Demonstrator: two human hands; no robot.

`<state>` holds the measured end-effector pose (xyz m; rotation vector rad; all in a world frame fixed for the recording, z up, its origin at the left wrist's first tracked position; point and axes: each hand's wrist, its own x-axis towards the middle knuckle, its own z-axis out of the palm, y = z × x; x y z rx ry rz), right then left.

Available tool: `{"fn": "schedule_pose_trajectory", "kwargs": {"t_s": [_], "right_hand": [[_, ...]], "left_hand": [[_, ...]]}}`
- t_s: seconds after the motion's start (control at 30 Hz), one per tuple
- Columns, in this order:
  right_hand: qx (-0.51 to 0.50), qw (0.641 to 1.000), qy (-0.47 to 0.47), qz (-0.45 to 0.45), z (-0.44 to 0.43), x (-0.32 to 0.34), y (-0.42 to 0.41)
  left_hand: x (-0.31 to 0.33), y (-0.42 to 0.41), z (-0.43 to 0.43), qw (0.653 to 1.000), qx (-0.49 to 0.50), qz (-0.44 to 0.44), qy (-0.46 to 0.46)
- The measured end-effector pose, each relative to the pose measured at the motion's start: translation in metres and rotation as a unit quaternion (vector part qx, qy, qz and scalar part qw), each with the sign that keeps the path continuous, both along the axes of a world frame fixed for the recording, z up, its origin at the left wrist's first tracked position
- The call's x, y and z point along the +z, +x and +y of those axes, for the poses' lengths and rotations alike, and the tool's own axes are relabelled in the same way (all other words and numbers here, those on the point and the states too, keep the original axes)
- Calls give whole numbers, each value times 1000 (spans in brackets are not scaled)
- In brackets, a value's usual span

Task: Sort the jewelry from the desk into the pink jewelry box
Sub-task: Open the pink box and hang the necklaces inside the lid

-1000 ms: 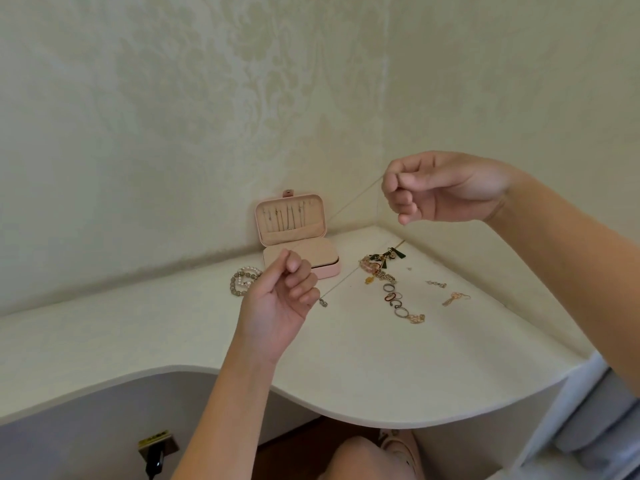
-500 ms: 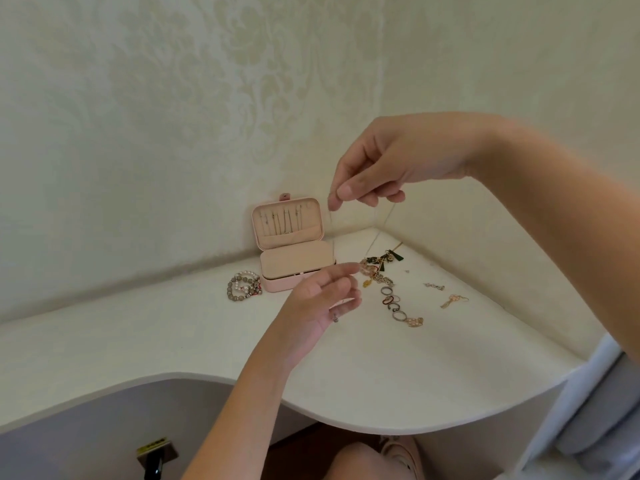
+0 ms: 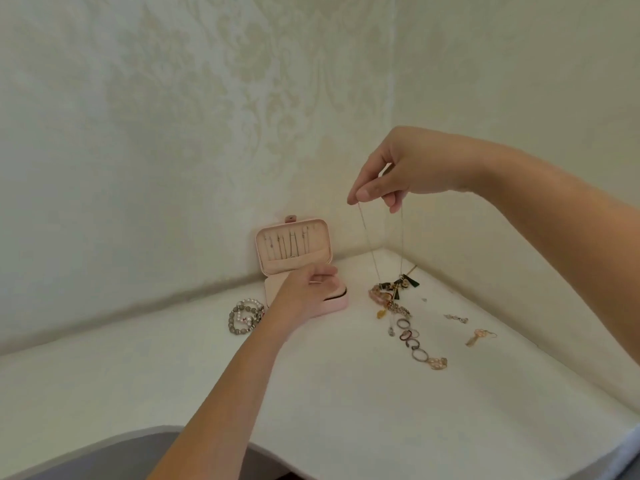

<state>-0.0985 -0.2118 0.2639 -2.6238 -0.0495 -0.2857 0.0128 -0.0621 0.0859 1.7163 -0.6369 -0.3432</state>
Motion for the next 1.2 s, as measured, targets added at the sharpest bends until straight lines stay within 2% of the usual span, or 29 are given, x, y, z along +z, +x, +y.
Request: {"fn": "schedule_pose_trajectory", "kwargs": {"t_s": [0.17,0.4,0.53,0.63,0.9,1.2], "right_hand": [[-2,1000,2,-1,-14,-1,34],[48,998,20,17,-22,8,89],[77,994,-9,71,-25,6,114],[84,993,-13,80,-27,2,131],[58,997,-7,56,-27,1,165],[17,1000,10,-7,-34,-1,198]], "left_hand": [[-13,63,-25,967,99,-182,145],[-34,108,-53,919,120,-316,204],[-44,117,-62,901,150,-339,225],[-45,126,-61,892,154,-342,253],[-50,135,-56,890,143,-334,276],[-54,136,-57,911,164,-314,209]]}}
